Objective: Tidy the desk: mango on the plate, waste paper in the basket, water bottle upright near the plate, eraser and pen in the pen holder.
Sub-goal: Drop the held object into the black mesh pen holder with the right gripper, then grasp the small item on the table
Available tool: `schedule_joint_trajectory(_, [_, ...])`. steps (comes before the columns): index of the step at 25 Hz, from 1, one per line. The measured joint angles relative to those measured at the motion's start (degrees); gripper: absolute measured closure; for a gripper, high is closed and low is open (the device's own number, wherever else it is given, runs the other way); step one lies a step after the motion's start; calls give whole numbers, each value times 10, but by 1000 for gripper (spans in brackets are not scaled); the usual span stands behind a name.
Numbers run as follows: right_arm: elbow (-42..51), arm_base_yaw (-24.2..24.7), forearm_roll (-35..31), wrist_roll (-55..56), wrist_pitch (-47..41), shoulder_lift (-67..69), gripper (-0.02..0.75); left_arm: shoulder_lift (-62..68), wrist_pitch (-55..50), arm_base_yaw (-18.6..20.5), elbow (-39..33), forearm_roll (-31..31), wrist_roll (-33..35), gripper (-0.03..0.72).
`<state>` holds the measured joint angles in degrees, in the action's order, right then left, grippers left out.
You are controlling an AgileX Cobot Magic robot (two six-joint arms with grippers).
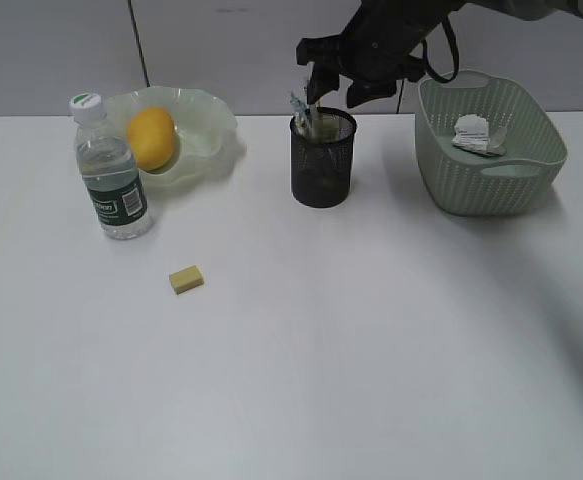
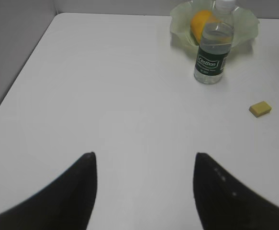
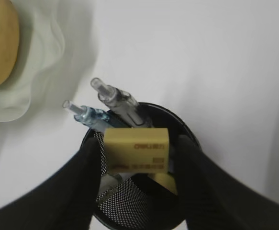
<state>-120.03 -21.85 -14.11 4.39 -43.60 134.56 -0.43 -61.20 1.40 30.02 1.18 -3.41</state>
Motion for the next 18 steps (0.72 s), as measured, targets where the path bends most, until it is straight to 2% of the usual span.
schedule_joint_trajectory(3, [0, 0, -6, -1, 0, 0, 200, 0, 0, 0, 0, 0, 0, 207])
schedule_joint_trajectory(6, [0, 0, -11, -1, -1, 0, 153, 0, 0, 0, 0, 0, 0, 207])
schedule_joint_trajectory(12, [-40, 0, -11, -19, -79, 0, 158, 0, 0, 0, 0, 0, 0, 207])
schedule_joint_trajectory(18, [-144, 0, -10, -39, -203, 0, 190, 0, 0, 0, 0, 0, 0, 207])
